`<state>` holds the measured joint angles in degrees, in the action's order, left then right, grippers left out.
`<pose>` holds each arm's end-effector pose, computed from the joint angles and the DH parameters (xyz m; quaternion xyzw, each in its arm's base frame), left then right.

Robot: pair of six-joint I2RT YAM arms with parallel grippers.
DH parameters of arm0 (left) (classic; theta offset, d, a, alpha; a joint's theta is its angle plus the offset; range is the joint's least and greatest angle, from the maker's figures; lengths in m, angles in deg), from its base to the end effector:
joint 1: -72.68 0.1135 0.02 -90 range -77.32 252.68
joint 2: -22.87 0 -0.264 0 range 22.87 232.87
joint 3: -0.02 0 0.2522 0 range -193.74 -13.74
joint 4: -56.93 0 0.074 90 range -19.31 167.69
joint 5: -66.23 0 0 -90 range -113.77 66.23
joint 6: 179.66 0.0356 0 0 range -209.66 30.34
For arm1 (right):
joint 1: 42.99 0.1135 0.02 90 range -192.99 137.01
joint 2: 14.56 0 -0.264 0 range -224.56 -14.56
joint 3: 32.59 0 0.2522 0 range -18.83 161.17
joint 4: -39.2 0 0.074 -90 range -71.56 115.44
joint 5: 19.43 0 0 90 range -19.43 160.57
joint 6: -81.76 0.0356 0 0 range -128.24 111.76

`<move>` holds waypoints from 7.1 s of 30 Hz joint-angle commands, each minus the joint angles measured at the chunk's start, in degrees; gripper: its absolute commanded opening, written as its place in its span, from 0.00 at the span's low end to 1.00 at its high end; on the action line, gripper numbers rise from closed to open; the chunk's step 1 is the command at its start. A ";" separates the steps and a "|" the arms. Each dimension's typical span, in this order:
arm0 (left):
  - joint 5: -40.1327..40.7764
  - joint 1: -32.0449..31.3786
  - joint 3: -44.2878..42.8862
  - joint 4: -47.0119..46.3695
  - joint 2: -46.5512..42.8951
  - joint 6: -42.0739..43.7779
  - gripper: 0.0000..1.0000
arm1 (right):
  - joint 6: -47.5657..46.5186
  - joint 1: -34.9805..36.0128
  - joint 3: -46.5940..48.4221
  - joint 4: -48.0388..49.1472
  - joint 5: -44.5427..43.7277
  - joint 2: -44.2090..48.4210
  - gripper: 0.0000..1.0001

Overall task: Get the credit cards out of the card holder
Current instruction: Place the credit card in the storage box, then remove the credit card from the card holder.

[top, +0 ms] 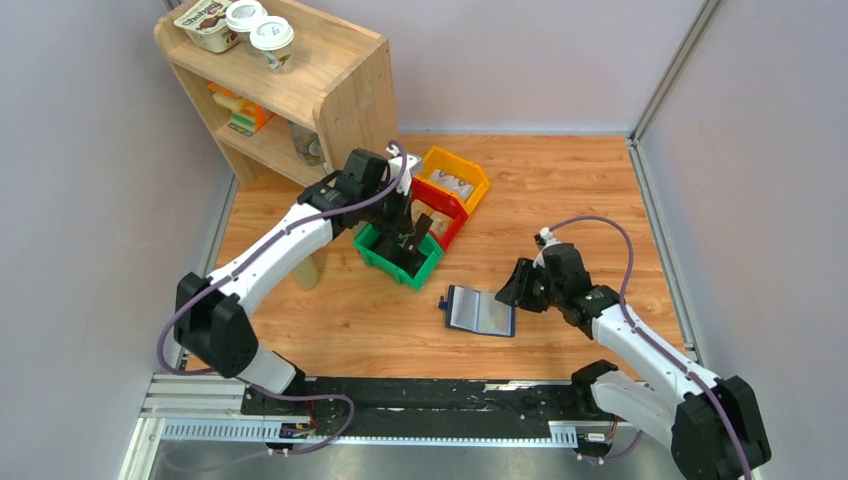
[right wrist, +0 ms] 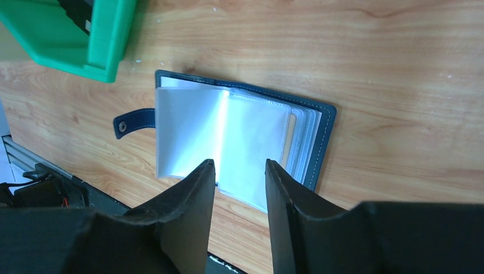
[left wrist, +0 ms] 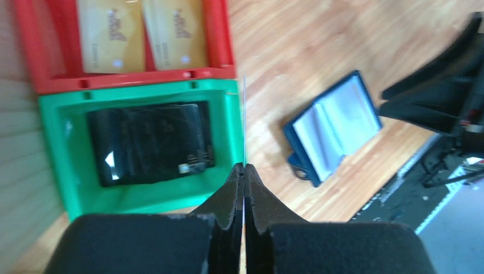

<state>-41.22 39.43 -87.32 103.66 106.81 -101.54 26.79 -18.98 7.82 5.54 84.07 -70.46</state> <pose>0.2638 -0.1857 0.3169 0.2273 0.8807 -0.2789 0.3081 0.1666 0.0833 0.1826 0.0485 0.9303 0.2666 0.2473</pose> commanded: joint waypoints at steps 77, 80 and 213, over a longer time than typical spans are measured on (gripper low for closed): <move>-1.26 -20.97 11.71 -15.13 17.39 -18.44 0.35 | 11.47 10.53 -0.90 1.97 -9.63 -5.45 0.43; -2.75 -21.06 12.14 -16.70 17.83 -18.88 0.33 | 11.38 10.53 -0.64 2.58 -9.11 -5.54 0.42; -5.22 -20.36 13.55 -39.91 19.14 -41.38 0.44 | 3.47 -1.60 -0.02 1.00 -5.15 -1.58 0.36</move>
<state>-44.76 18.88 -72.39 66.48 122.00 -140.16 29.89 -20.09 10.29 7.40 78.37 -74.31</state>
